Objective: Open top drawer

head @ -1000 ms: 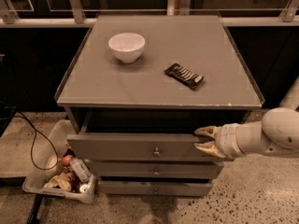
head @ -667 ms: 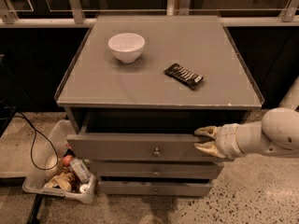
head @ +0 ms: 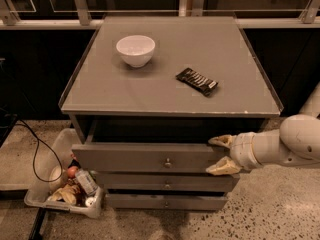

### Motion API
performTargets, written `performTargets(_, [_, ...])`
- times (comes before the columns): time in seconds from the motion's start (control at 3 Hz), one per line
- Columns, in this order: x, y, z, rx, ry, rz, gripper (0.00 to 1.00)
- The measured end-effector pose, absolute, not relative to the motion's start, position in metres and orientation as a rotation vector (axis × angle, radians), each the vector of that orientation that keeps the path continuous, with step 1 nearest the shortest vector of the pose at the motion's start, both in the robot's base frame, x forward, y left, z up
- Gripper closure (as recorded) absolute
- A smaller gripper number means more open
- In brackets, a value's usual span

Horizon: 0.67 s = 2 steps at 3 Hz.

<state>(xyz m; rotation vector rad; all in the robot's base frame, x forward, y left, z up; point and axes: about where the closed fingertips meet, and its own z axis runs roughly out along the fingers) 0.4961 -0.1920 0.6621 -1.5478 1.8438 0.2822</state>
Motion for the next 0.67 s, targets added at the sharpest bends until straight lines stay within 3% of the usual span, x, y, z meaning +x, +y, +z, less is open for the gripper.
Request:
performTargets(0.33, [0.487, -0.195, 0.653, -1.529, 1.86, 0.306, 0.14])
performTargets(0.67, [0.466, -0.202, 0.631, -1.485, 1.896, 0.361, 0.38])
